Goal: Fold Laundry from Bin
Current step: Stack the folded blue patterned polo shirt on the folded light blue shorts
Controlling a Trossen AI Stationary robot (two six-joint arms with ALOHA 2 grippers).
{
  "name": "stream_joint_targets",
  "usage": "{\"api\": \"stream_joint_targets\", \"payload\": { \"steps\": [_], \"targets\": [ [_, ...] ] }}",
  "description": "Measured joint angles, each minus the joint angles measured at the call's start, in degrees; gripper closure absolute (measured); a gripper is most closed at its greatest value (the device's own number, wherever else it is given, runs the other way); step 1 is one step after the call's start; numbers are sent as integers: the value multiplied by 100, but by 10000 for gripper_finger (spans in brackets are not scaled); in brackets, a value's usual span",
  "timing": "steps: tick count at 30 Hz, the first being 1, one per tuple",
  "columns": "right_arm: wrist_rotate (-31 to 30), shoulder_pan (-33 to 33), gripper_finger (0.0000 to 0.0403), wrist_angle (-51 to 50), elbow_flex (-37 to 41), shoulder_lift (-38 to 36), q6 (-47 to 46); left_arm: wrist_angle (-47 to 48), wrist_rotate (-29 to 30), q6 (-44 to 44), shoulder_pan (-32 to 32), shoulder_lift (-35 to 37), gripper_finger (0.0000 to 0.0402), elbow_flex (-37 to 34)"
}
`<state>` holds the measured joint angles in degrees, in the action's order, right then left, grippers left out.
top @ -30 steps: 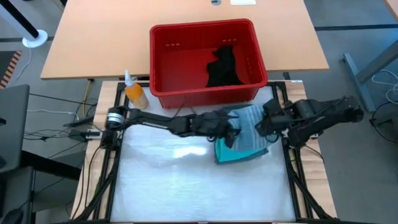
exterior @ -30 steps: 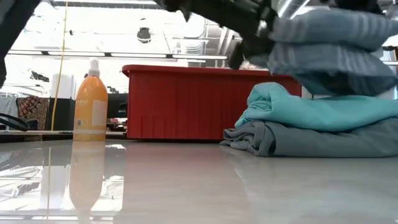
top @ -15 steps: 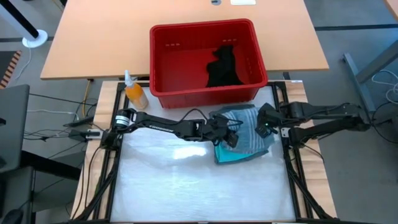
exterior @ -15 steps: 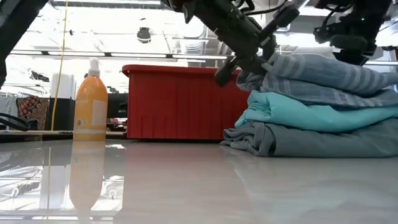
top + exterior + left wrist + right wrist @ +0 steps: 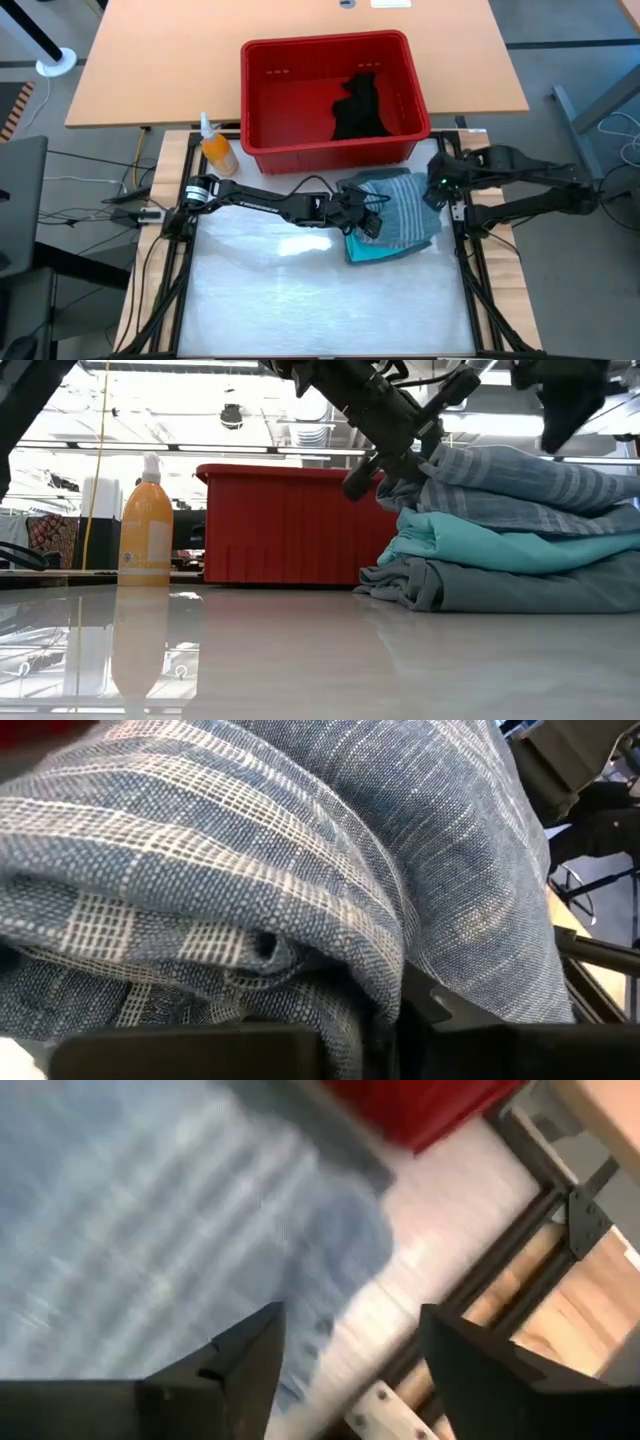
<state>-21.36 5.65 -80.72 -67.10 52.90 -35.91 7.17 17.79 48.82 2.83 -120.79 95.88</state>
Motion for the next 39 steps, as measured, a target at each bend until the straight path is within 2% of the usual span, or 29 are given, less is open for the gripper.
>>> {"api": "stream_joint_targets", "payload": {
  "steps": [4, 6, 11, 15, 18, 21, 25, 27, 29, 32, 39],
  "targets": [
    [-100, -722, 133, 2019, 485, -379, -137, 50, -86, -285, -2, 8, 323, -4],
    [-410, -1126, 133, 2881, 953, -498, -133, 54, -104, -396, -9, 37, 293, -4],
    [-1170, -1910, 133, 4450, 2361, -510, -76, 303, -103, -894, -31, 371, 235, -11],
    [-1705, -2066, 133, 5260, 3167, -448, -318, 510, -98, -1629, -23, 822, 216, -7],
    [-1758, -2066, 133, 5489, 3549, -407, -686, 1038, 70, -1793, -15, 1109, 214, -4],
    [-1592, -2143, 133, 5938, 3798, -310, -758, 1533, 570, -1829, -11, 1312, 215, -4],
    [-1474, -2268, 133, 6393, 4020, 90, -765, 1488, 993, -2015, -23, 1471, 216, -3],
    [-1475, -2312, 133, 6488, 4029, 361, -760, 1206, 808, -2228, -40, 1400, 216, -36],
    [-1469, -2332, 133, 6503, 4024, 537, -734, 748, 301, -2299, -97, 1240, 216, -156],
    [-1459, -2332, 133, 6363, 3848, 595, -626, 562, -242, -2266, -181, 951, 216, -298],
    [-1412, -2339, 133, 5933, 3105, 251, 99, 611, -312, -2269, -196, 444, 216, -332]
  ]
}}
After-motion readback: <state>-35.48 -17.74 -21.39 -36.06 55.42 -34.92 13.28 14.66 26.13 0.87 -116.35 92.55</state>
